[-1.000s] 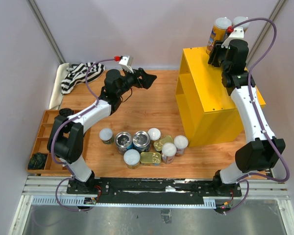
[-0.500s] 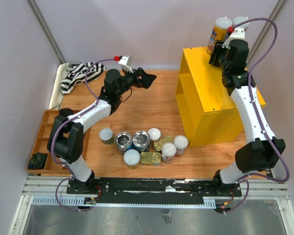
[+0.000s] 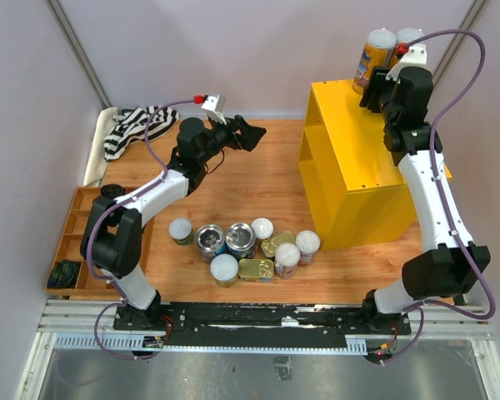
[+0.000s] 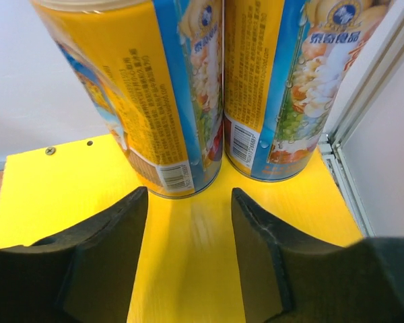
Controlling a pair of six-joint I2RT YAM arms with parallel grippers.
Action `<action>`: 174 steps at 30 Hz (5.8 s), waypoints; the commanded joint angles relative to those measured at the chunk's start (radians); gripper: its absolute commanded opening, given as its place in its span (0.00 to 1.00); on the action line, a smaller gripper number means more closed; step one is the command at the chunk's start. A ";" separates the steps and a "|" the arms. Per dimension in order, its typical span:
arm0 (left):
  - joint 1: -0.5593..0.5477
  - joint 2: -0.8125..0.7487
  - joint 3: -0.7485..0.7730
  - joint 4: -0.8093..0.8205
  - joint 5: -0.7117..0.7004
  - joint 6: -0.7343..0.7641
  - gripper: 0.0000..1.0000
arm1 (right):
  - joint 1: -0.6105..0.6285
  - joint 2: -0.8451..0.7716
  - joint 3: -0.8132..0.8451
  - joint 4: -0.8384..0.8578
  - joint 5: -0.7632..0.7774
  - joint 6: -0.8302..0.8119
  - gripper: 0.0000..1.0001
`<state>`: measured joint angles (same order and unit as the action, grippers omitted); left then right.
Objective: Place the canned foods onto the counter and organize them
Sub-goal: Place the canned food on the counter, then pick up the canned food from the center of the board, then place the canned food on the counter.
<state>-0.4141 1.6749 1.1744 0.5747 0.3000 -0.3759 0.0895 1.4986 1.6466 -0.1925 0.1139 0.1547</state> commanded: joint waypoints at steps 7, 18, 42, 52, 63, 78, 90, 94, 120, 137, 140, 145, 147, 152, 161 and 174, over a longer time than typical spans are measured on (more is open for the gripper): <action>0.026 -0.084 0.001 -0.005 0.013 0.015 0.96 | -0.011 -0.207 -0.088 0.013 -0.198 0.081 0.96; -0.065 -0.310 -0.147 -0.077 0.236 0.154 1.00 | 0.163 -0.493 -0.376 0.075 -0.277 0.171 0.98; -0.611 -0.338 -0.436 -0.121 -0.255 0.241 1.00 | 0.389 -0.863 -0.562 -0.174 0.168 0.089 0.98; -0.652 -0.143 -0.290 -0.162 -0.269 0.259 1.00 | 0.389 -0.912 -0.513 -0.206 0.377 0.016 0.98; -0.695 -0.063 -0.232 -0.228 -0.263 0.275 1.00 | 0.388 -0.877 -0.517 -0.193 0.361 0.010 0.98; -0.742 0.033 -0.191 -0.313 -0.390 0.290 1.00 | 0.388 -0.898 -0.530 -0.188 0.344 0.013 0.98; -0.750 0.109 -0.125 -0.383 -0.452 0.359 0.78 | 0.388 -0.903 -0.533 -0.188 0.346 0.010 0.98; -0.748 0.113 -0.119 -0.396 -0.464 0.378 0.58 | 0.387 -0.910 -0.533 -0.186 0.352 0.008 0.98; -0.495 0.024 0.116 -0.651 -0.297 0.476 0.07 | 0.386 -0.848 -0.525 -0.169 0.228 -0.010 0.98; -0.440 0.045 0.536 -0.929 -0.362 0.431 0.01 | 0.386 -0.829 -0.524 -0.152 0.049 -0.034 0.98; -0.436 0.063 0.651 -1.001 -0.375 0.449 0.00 | 0.386 -0.839 -0.531 -0.137 -0.026 -0.044 0.98; -0.434 0.093 0.821 -1.102 -0.393 0.465 0.01 | 0.386 -0.813 -0.541 -0.088 -0.262 -0.062 0.99; -0.434 0.113 0.902 -1.151 -0.384 0.462 0.00 | 0.386 -0.778 -0.528 -0.094 -0.309 -0.067 0.99; -0.434 0.164 1.096 -1.258 -0.374 0.444 0.01 | 0.390 -0.723 -0.536 -0.017 -0.389 -0.055 0.99; -0.420 0.121 1.159 -1.258 -0.346 0.421 0.01 | 0.434 -0.574 -0.490 0.066 -0.366 -0.060 0.98; -0.404 0.042 1.105 -1.189 -0.287 0.396 0.00 | 0.545 -0.483 -0.518 0.259 -0.124 -0.108 0.99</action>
<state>-0.8356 1.8015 2.2578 -0.7513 -0.0189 0.0296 0.6128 1.0122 1.1347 -0.0616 -0.1104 0.0704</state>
